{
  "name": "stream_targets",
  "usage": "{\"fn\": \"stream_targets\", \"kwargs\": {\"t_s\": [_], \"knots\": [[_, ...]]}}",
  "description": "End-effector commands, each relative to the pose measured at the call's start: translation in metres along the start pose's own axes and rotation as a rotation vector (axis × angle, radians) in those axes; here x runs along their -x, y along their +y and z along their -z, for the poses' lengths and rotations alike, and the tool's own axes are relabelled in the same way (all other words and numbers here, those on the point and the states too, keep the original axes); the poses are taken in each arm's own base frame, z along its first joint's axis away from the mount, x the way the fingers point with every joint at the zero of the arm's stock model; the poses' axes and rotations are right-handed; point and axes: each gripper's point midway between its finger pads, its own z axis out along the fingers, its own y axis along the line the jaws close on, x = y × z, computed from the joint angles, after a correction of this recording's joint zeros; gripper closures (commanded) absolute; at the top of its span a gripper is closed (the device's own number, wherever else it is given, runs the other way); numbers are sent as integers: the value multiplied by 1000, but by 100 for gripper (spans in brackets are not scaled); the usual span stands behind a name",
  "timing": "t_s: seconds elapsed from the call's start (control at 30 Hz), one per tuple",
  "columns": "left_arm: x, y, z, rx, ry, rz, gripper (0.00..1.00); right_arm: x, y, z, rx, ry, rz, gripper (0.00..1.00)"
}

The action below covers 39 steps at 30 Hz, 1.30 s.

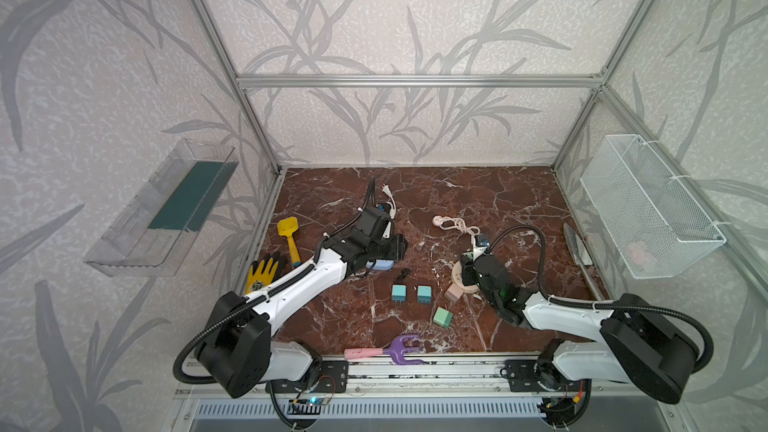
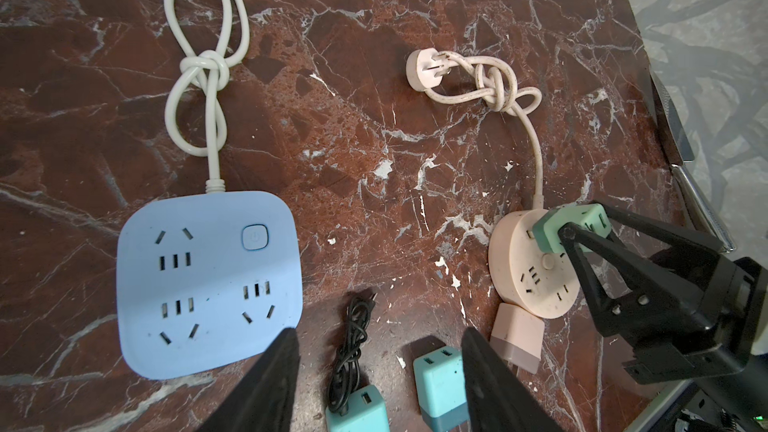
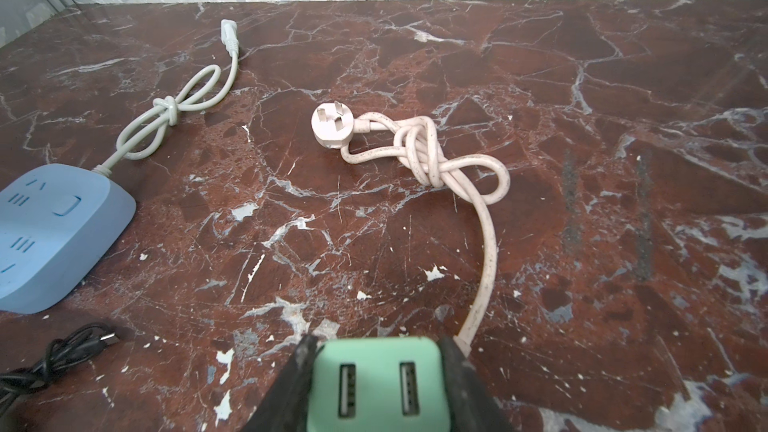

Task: Insert the plug
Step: 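Align the held mint adapter over the pink round strip's socket with the right gripper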

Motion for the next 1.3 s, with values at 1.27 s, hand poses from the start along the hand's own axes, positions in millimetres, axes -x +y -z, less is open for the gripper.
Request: {"fn": "stream_targets", "kwargs": {"t_s": [1.27], "knots": [[-14, 19, -6, 66, -15, 7, 39, -120, -11, -11, -174, 303, 78, 100]]}}
